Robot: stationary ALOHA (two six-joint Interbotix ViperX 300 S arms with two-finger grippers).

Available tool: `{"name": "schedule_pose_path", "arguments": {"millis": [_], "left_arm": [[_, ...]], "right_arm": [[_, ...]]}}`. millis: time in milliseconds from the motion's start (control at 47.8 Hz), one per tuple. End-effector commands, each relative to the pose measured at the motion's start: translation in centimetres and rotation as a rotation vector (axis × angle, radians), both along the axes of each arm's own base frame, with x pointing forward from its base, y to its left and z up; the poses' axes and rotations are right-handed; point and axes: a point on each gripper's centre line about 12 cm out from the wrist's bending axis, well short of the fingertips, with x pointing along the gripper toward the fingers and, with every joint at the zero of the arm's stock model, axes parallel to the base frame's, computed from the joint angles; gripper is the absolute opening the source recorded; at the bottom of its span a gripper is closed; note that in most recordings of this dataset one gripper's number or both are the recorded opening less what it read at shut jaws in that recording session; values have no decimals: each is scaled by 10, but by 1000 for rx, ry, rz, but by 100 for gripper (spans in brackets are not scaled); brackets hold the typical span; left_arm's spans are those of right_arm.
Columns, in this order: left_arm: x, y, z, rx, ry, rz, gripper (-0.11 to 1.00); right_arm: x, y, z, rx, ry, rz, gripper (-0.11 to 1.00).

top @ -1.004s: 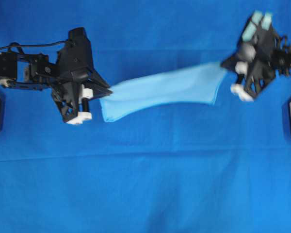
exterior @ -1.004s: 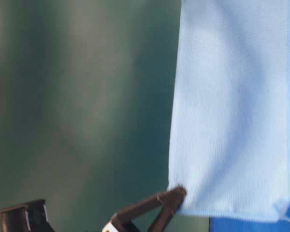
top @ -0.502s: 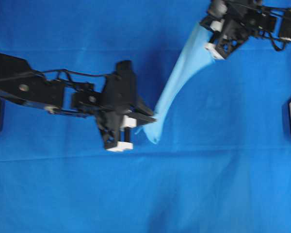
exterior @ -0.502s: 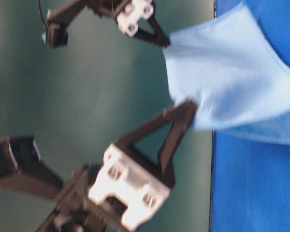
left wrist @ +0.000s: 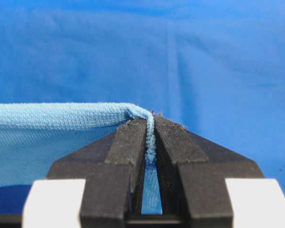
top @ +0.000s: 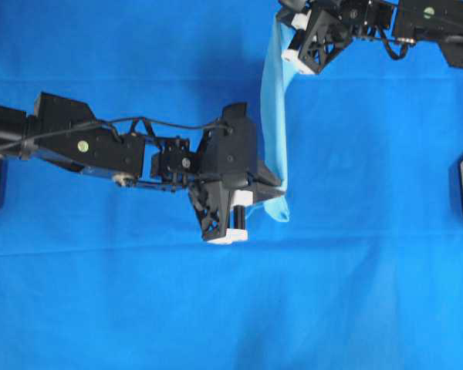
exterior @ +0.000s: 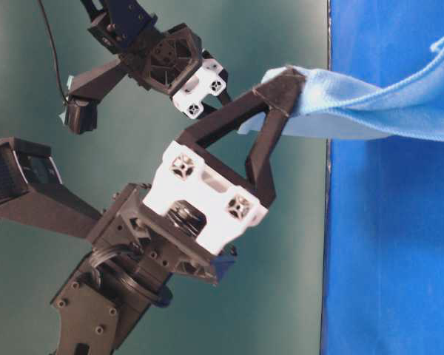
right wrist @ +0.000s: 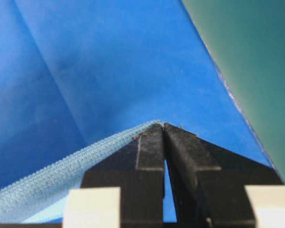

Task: Fold the light blue towel.
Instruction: 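Lower the towel onto the table as a vertical strip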

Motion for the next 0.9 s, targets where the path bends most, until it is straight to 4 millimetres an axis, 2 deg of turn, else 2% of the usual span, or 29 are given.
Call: {"name": "schedule_pose_path", "arguments": {"millis": [0,293,460,565,690,774,879], "left_arm": [[9,-13,18,1,-68,-30,3],[53,-18,20,-1,-118,-32,3],[78,-25,17,-3,-146,-40,3],[88,-28,13,-6,-170,-43,3],[88,-30,11,-16,-188,-41,3],[84,-29,7,-19,-180,-39,3],[70,-28,-3,-27,-150,-32,3]], "right_arm": [[-7,-4,13,-21,-18,-16,2],[-54,8,7,-8,14,-61,2],[-71,16,3,0,43,-74,2],[-73,16,2,1,57,-80,2],[-69,14,0,2,61,-76,2],[-62,13,-5,6,72,-62,2],[-47,12,-14,8,87,-28,2]]}}
